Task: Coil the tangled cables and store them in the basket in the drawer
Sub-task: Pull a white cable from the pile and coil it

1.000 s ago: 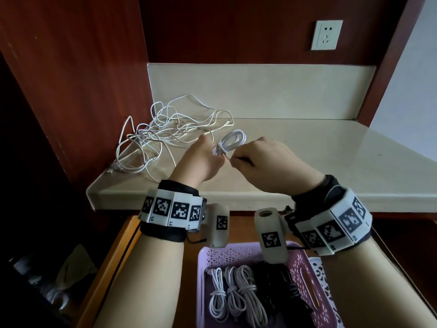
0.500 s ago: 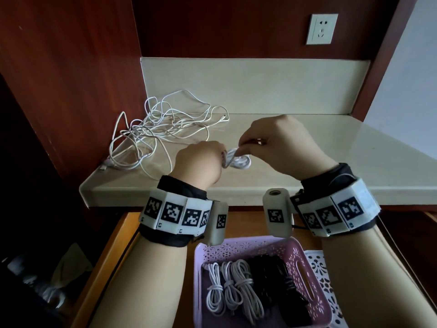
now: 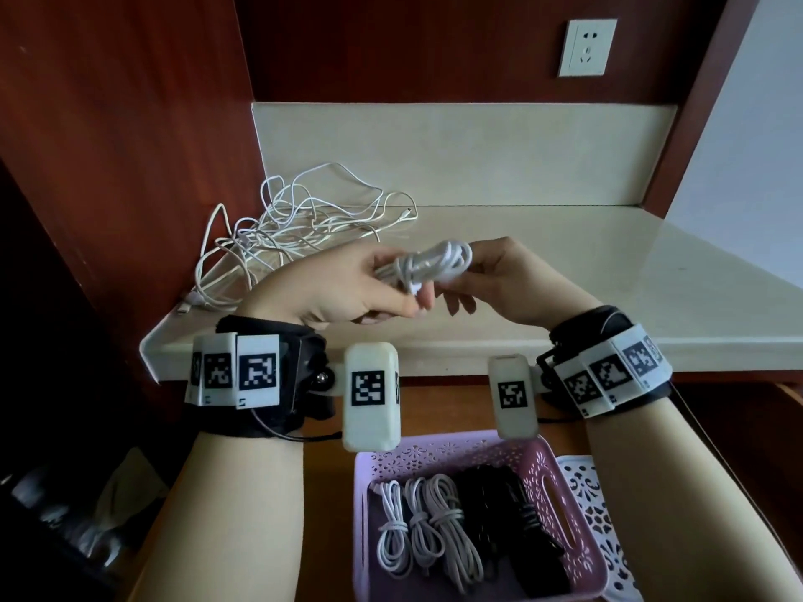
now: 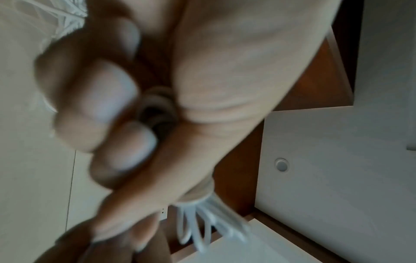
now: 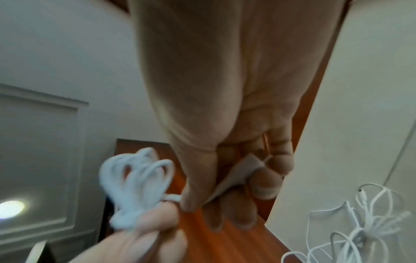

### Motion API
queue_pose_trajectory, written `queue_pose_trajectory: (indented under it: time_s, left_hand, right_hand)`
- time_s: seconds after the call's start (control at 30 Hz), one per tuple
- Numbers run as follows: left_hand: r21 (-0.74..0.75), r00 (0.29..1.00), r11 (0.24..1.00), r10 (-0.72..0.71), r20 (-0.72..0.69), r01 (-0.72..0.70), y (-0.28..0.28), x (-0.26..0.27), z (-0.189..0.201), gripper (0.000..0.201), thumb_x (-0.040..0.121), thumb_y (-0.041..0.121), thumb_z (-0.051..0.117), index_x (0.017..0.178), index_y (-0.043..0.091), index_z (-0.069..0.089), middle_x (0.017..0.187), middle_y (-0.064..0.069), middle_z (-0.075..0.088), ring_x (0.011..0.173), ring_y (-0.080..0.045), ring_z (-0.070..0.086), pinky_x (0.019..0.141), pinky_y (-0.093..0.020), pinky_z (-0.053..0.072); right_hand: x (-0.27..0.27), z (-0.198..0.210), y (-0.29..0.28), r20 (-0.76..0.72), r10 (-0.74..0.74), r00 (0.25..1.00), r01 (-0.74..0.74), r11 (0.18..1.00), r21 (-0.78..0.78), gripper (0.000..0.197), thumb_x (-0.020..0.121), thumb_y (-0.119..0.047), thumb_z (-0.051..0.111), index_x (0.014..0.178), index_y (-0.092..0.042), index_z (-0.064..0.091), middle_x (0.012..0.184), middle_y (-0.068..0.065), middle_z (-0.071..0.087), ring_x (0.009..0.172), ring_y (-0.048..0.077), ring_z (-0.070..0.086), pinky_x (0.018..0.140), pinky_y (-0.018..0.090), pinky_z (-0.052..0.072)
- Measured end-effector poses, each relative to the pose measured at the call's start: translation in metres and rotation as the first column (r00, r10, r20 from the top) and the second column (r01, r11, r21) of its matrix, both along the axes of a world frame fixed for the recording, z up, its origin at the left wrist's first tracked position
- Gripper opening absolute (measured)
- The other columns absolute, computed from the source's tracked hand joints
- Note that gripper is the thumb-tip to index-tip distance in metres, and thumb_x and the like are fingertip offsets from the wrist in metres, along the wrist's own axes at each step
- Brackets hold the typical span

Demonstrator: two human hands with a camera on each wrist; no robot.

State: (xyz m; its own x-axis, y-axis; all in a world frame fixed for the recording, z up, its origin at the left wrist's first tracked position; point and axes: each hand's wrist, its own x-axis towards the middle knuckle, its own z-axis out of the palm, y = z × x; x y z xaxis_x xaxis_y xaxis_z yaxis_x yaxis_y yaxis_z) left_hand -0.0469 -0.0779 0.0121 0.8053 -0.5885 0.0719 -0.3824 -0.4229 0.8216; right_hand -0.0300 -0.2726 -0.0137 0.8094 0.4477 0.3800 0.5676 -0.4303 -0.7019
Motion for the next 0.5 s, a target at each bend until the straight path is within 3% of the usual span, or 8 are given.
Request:
queue_pose_trajectory:
  time_s: [0.03,0.13,0.27,0.33,0.4,0.47,0.5]
  left_hand:
    - [-0.073,0.997,0.995,0.064,-0.054,-0.067,0.002,0.002,0.000,0.023,0.083,-0.012,0.059,0.076,0.009,0.061,0.052,-0.001,0.050,0.040,-0.008,0.035,0.039,-0.015,0.026]
    - [-0.189,0.933,0.917,0.327,-0.149,-0.352,0.005,0.012,-0.002,0.020,0.082,-0.009,0.059,0.078,0.010,0.054,0.043,0.002,0.041,0.033,-0.008,0.026,0.037,-0.013,0.017]
    - [-0.084,0.827,0.823,0.560,-0.047,-0.562,-0.001,0.026,-0.013,0.024,0.080,0.001,0.065,0.080,0.018,0.047,0.056,-0.003,0.048,0.037,-0.013,0.033,0.040,-0.017,0.020]
    - [0.043,0.811,0.810,0.581,0.067,-0.585,-0.010,0.029,-0.020,0.015,0.081,0.009,0.063,0.088,0.015,0.051,0.074,-0.008,0.056,0.054,-0.021,0.053,0.044,-0.023,0.027]
    - [0.200,0.799,0.776,0.559,0.224,-0.599,-0.020,0.030,-0.025,0.017,0.086,0.016,0.054,0.102,0.008,0.053,0.100,-0.015,0.062,0.089,-0.032,0.062,0.059,-0.030,0.036]
    - [0.289,0.763,0.718,0.517,0.387,-0.633,-0.028,0.026,-0.028,0.023,0.091,0.016,0.045,0.111,0.007,0.051,0.114,-0.016,0.060,0.106,-0.036,0.057,0.074,-0.032,0.037]
    - [0.299,0.741,0.701,0.488,0.461,-0.648,-0.032,0.023,-0.029,0.023,0.092,0.015,0.042,0.114,0.008,0.049,0.116,-0.015,0.059,0.107,-0.035,0.055,0.076,-0.032,0.036]
  right_hand:
    - [-0.001,0.000,0.002,0.009,-0.012,1.000,0.013,0.998,-0.056,0.021,0.094,-0.014,0.056,0.078,-0.003,0.065,0.058,0.002,0.059,0.052,0.012,0.048,0.057,0.023,0.043]
    - [-0.007,0.003,0.013,0.073,-0.045,0.996,0.059,0.977,-0.204,0.024,0.098,-0.019,0.048,0.078,-0.014,0.059,0.057,-0.004,0.051,0.053,0.009,0.044,0.058,0.021,0.038]
    - [-0.016,0.007,0.027,0.203,-0.046,0.978,0.116,0.929,-0.350,0.022,0.097,-0.014,0.045,0.081,-0.009,0.060,0.050,-0.011,0.043,0.052,0.000,0.046,0.053,0.013,0.033]
    - [-0.017,0.008,0.030,0.286,-0.054,0.957,0.180,0.882,-0.435,0.025,0.096,-0.015,0.043,0.077,-0.008,0.058,0.055,-0.010,0.041,0.055,0.009,0.046,0.057,0.024,0.035]
    - [-0.019,0.010,0.030,0.376,-0.072,0.924,0.275,0.808,-0.521,0.032,0.095,-0.017,0.041,0.063,-0.016,0.044,0.056,-0.004,0.036,0.059,0.024,0.040,0.058,0.032,0.032]
    - [-0.022,0.014,0.029,0.405,-0.104,0.908,0.322,0.793,-0.517,0.041,0.093,-0.017,0.042,0.055,-0.022,0.029,0.052,-0.006,0.034,0.056,0.022,0.035,0.056,0.031,0.027]
    - [-0.022,0.016,0.028,0.399,-0.127,0.908,0.325,0.815,-0.480,0.044,0.092,-0.016,0.043,0.052,-0.025,0.027,0.048,-0.005,0.037,0.051,0.014,0.034,0.053,0.030,0.026]
